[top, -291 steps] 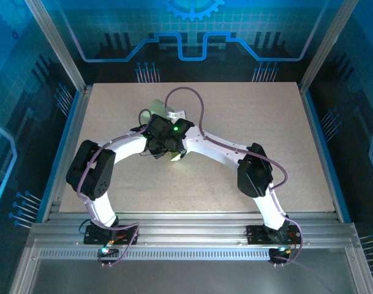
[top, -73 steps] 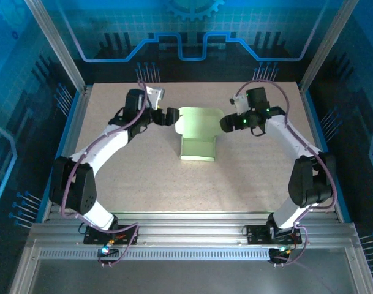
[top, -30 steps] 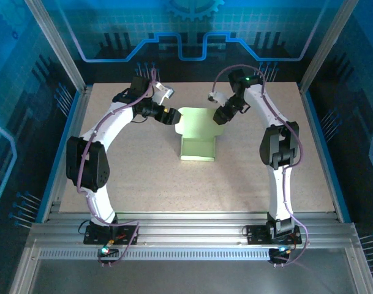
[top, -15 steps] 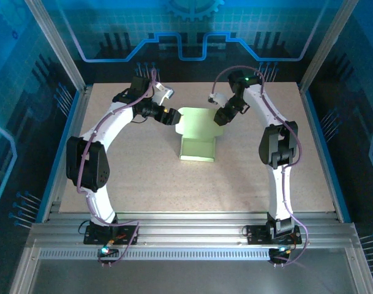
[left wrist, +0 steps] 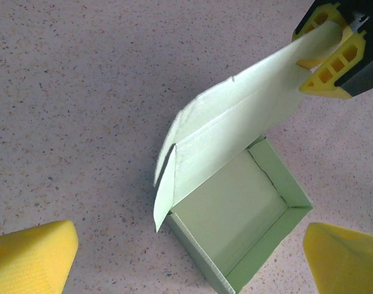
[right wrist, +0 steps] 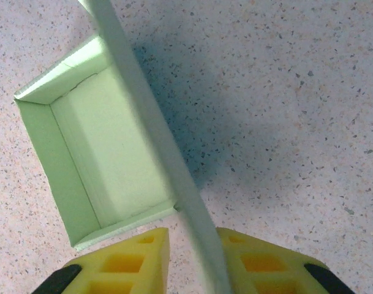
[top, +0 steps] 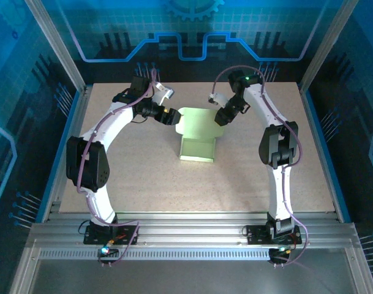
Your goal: Fold the paper box
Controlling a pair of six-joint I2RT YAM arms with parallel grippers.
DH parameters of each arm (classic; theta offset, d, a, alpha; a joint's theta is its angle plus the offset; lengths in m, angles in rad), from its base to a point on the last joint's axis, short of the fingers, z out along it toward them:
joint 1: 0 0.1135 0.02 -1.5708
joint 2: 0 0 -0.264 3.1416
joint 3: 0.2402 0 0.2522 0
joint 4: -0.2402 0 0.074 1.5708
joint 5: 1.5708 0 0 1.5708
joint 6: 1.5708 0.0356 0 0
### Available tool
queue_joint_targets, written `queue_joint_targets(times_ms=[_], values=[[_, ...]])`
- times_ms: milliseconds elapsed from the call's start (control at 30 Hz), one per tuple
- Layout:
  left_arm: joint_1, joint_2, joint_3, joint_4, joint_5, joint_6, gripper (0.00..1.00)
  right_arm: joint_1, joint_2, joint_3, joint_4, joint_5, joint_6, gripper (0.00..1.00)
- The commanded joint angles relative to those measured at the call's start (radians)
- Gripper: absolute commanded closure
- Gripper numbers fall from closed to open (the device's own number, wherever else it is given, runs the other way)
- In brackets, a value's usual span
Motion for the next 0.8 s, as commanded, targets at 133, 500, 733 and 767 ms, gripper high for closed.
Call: queue_joint_targets(times_ms=[133,500,733,767], values=[[0.001,0.008,0.031,-0.024,0.042,0.014,0.04,-0.006,-0.025,0.03,-0.043,0.007,-0.008,0.74],[0.001,0.014,0.032,-0.023,0.047,0.015,0.04,-0.004,-0.013,0.035,-0.051,0.012,-0.014,0.9],[-0.001,0.019,0.038,-0.022,0.06,0.027,0.05,0.0,-0.018,0.033,-0.054,0.017,-0.023,1.0],[-0.003,0.021,0.042,-0.026,0.066,0.038,0.07,0.002,-0.019,0.033,-0.054,0.017,-0.025,1.0]])
